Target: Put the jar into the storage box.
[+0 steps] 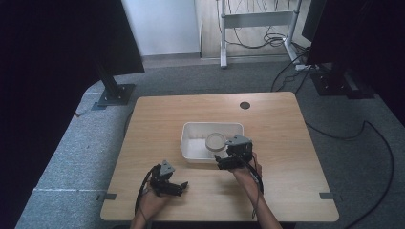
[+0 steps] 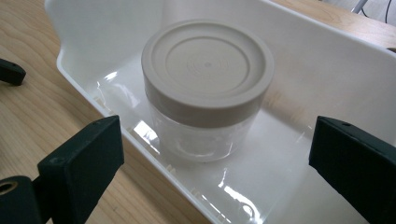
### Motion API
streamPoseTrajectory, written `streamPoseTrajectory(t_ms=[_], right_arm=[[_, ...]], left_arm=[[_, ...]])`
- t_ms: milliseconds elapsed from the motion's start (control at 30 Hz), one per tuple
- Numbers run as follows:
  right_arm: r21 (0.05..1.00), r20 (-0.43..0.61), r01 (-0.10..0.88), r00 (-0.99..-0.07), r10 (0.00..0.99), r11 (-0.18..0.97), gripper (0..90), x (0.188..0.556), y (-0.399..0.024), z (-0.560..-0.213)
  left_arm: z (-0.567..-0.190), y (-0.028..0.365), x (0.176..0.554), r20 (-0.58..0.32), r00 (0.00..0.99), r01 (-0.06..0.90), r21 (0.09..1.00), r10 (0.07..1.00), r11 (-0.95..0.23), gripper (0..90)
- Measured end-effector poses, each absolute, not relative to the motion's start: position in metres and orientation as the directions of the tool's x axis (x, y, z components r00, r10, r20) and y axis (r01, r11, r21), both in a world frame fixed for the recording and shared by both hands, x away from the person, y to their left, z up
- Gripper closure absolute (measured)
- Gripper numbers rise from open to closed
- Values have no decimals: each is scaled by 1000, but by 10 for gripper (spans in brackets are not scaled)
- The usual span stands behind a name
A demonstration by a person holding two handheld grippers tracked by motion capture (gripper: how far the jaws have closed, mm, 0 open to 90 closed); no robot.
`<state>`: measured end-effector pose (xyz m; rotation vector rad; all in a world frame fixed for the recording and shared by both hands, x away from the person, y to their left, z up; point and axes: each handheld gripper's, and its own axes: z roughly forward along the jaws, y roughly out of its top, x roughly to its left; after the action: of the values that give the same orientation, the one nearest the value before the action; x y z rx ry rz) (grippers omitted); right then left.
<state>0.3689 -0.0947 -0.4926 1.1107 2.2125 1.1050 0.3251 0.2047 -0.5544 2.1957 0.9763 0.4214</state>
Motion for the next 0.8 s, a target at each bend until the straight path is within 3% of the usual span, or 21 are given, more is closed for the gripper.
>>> streamPoseTrajectory(t_ms=[800], right_arm=[[820,-27,439,-612,791,368,29,341,-111,-490]], left_arm=[[-554,205,325,15,665,523,704,747,-481,7]])
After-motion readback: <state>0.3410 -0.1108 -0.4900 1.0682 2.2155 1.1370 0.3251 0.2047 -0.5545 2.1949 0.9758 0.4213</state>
